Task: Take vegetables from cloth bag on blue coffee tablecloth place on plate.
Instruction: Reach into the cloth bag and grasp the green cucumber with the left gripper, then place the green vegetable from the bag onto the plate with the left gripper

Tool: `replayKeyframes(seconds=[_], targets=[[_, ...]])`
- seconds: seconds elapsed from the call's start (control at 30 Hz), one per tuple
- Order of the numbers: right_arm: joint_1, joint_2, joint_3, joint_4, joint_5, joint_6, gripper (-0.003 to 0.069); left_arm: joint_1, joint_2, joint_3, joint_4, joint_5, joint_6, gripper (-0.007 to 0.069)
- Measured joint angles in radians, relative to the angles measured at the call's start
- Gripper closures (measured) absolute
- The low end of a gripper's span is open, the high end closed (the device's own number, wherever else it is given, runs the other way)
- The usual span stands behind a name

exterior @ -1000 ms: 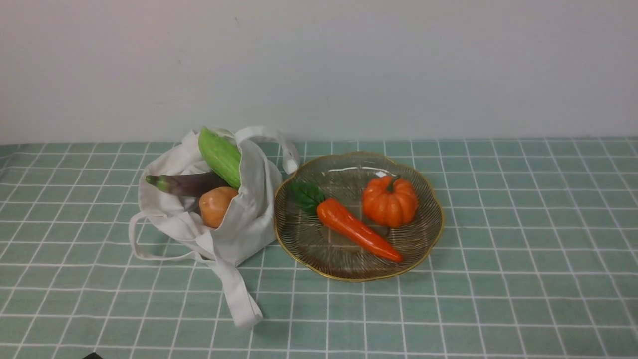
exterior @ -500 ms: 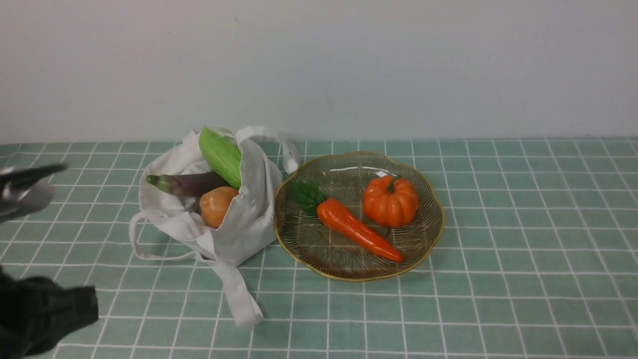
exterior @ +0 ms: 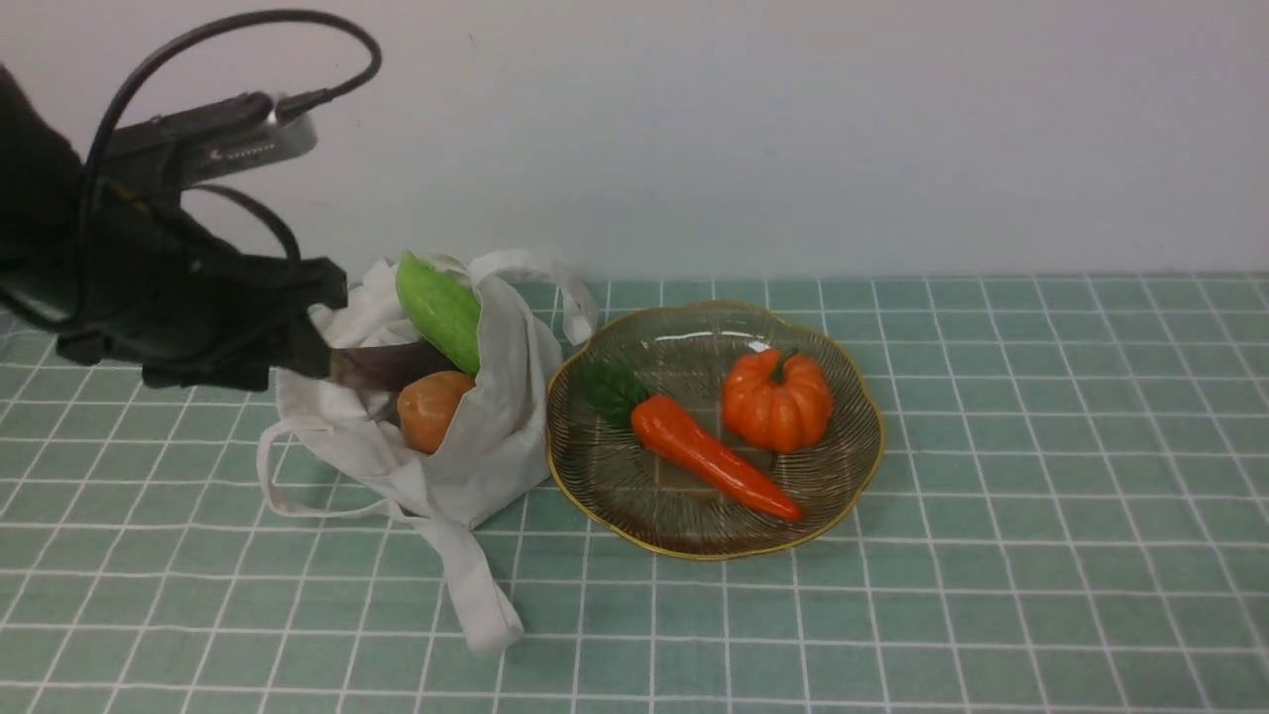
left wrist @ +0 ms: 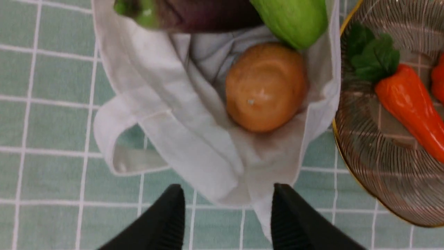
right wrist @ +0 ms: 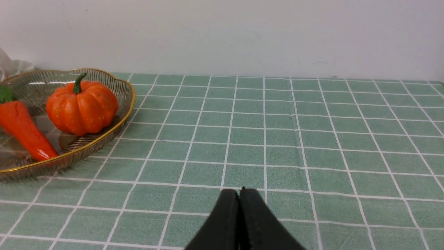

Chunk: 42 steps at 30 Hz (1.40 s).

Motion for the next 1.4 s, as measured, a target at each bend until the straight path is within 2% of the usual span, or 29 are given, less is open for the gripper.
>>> replayKeyframes(seconds=[0.03, 0.1, 0.27, 0.6, 0.9, 1.07, 1.3, 1.4], targets=[[0.000, 0.000, 0.000, 0.000, 0.000, 0.000, 0.0674, 0.000, 0.054, -0.043, -0.005, -0.002, 0.021, 0.0248], [0.000, 0.000, 0.000, 0.000, 0.000, 0.000, 0.0674, -0.001, 0.113, -0.092, -0.029, -0.011, 0.061, 0.0186], [0.000, 0.000, 0.000, 0.000, 0.000, 0.000, 0.0674, -0.004, 0.229, -0.216, -0.127, -0.071, 0.115, 0.0135], [0.000, 0.000, 0.000, 0.000, 0.000, 0.000, 0.0674, -0.004, 0.442, -0.342, -0.171, -0.265, 0.115, 0.0135], [0.000, 0.000, 0.000, 0.000, 0.000, 0.000, 0.0674, -0.004, 0.545, -0.342, -0.324, -0.390, 0.126, 0.0143], [0.000, 0.000, 0.000, 0.000, 0.000, 0.000, 0.0674, -0.004, 0.556, -0.342, -0.356, -0.398, 0.153, 0.0280], [0.000, 0.000, 0.000, 0.000, 0.000, 0.000, 0.0674, -0.004, 0.545, -0.342, -0.323, -0.370, 0.164, 0.0280], [0.000, 0.000, 0.000, 0.000, 0.000, 0.000, 0.0674, 0.003, 0.468, -0.342, -0.182, -0.311, 0.159, 0.0280]])
